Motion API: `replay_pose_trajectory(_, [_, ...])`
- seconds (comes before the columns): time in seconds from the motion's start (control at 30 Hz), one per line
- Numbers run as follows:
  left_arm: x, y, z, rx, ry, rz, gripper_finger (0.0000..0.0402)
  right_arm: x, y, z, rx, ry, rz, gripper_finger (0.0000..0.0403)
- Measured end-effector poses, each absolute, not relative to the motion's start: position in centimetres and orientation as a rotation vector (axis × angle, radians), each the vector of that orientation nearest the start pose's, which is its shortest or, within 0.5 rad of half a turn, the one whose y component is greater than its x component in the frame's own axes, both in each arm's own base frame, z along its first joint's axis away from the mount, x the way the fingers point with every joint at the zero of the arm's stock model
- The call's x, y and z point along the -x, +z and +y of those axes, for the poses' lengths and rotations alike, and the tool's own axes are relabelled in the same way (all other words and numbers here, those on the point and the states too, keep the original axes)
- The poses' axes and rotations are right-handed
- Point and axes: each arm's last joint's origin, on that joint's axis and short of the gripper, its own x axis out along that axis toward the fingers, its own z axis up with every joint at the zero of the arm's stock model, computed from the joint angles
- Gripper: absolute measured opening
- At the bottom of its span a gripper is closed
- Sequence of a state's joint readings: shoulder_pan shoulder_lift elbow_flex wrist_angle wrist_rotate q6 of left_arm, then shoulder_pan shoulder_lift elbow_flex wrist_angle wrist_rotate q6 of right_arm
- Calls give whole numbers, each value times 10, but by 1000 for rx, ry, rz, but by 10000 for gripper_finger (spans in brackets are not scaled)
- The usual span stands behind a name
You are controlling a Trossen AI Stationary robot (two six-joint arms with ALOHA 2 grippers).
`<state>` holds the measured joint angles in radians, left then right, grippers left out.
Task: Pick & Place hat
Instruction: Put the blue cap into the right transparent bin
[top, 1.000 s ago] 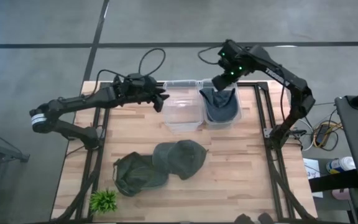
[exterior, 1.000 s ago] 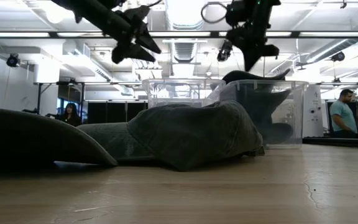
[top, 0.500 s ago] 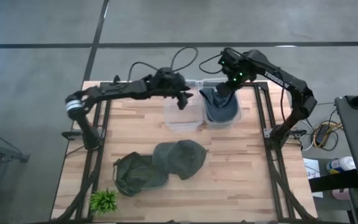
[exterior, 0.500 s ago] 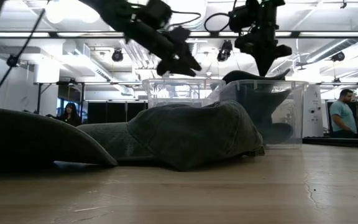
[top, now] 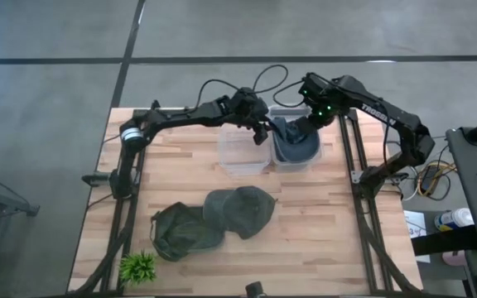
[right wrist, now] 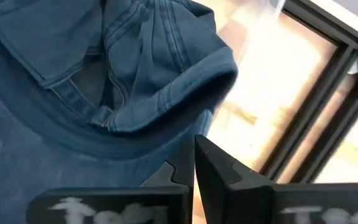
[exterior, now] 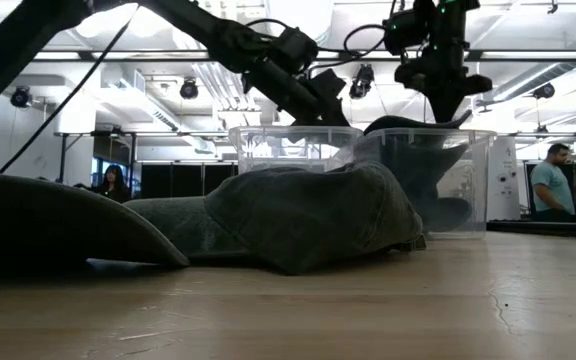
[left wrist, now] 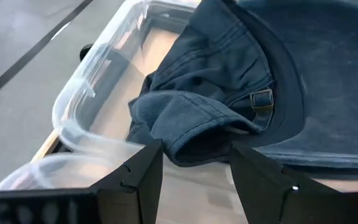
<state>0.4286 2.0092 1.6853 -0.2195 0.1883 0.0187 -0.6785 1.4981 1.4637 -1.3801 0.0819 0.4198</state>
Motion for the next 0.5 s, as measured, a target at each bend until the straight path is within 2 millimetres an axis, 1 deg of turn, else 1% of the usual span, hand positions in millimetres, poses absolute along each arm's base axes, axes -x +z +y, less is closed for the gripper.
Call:
replay_pose_trajectory(0.3, [-427,270,189,112,217,529,177,-207,299,-170,-761,-910,1215,9])
replay_pose_trajectory(0.5, [-425,270,192,88,231,535,177,-213,289,-173,-786,-880,1141,9])
